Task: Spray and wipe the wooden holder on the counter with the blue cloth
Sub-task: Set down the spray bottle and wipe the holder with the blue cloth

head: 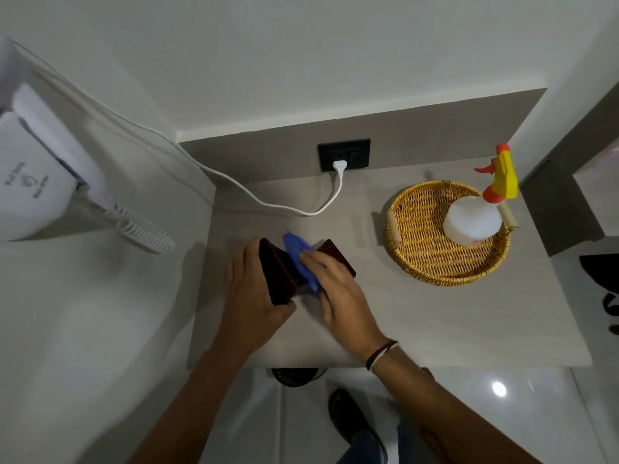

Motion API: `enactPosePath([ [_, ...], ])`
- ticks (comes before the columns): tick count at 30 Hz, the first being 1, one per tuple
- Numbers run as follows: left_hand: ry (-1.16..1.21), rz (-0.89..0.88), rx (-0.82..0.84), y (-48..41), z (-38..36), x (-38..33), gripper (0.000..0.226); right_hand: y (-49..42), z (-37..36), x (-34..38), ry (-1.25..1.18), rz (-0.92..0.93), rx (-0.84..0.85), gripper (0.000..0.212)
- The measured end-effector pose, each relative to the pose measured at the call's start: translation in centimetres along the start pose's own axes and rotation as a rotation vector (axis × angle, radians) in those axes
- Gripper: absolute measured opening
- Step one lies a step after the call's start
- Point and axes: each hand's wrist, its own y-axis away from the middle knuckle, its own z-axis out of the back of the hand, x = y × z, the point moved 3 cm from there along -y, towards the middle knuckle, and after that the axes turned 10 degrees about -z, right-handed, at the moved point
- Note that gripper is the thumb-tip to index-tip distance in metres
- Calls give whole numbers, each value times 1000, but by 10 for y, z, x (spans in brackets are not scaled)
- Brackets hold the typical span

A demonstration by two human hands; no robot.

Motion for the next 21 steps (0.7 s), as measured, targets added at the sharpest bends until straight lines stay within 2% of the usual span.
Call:
enactPosePath([
  [2, 17, 27, -10, 2, 1, -3, 104, -9, 9, -29, 172, -107, 13, 57],
  [4, 3, 48, 16, 2, 1, -6, 108, -16, 19, -51, 235, -212, 27, 62],
  [7, -89, 75, 77, -5, -1, -10, 113, -19, 31, -66, 264, -196, -28, 70],
  [15, -361, 73, 110, -37, -15, -40, 124, 4, 36, -65, 82, -249, -135, 66],
  [19, -433, -8, 246, -56, -15, -46, 115, 7, 42, -70, 20, -284, -185, 63],
  [21, -413, -26, 355, -62, -12, -46, 129, 6, 46, -71, -9, -293, -208, 62],
])
